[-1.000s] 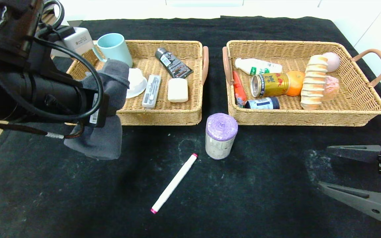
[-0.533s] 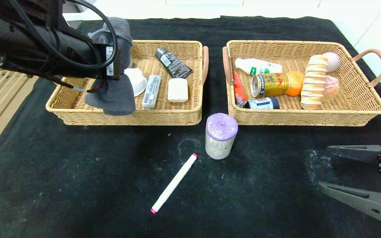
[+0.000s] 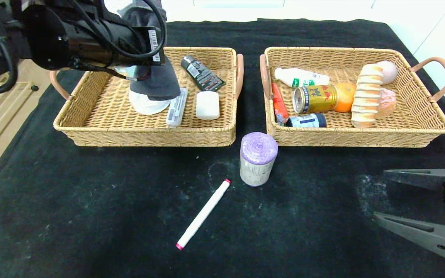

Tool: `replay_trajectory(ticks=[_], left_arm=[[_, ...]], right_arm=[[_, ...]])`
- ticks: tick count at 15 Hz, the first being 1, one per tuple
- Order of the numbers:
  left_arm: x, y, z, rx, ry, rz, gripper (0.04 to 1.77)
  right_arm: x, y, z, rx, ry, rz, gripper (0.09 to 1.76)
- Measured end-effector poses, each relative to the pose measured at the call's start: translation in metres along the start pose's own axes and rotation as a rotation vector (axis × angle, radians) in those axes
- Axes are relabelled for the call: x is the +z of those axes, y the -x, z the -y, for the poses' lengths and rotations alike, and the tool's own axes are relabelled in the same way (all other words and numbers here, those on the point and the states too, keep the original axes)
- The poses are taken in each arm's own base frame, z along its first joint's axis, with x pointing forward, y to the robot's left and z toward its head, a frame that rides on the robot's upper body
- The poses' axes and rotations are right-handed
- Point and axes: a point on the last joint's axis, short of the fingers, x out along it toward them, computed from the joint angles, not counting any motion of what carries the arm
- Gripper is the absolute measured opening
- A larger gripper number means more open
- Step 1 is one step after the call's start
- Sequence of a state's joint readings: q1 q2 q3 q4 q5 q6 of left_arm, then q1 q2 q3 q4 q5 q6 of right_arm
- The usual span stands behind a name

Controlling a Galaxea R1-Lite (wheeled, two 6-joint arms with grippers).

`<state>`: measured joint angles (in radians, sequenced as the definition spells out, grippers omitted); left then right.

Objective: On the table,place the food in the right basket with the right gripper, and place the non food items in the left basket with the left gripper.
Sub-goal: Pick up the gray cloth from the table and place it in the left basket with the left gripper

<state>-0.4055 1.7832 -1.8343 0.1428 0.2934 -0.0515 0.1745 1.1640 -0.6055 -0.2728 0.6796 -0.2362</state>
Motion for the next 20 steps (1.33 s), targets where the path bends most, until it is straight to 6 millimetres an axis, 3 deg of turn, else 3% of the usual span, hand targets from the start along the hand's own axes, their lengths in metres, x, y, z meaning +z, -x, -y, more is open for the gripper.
replay_trajectory(ticks=[10, 15, 20], left_arm=[[-0.021, -0.036, 0.010, -0.002, -0.013, -0.022, 0.24], [-0.028, -0.044, 0.013, -0.001, -0.027, -0.040, 0.24], [-0.029, -0.045, 0.014, -0.002, -0.027, -0.045, 0.89]], right_arm=[[0.002, 0.001, 0.000, -0.005, 0.005, 0.009, 1.71], [0.001, 0.001, 0.000, -0.008, 0.005, 0.010, 1.71], [0.001, 0.002, 0.001, -0.014, 0.006, 0.010, 1.71]])
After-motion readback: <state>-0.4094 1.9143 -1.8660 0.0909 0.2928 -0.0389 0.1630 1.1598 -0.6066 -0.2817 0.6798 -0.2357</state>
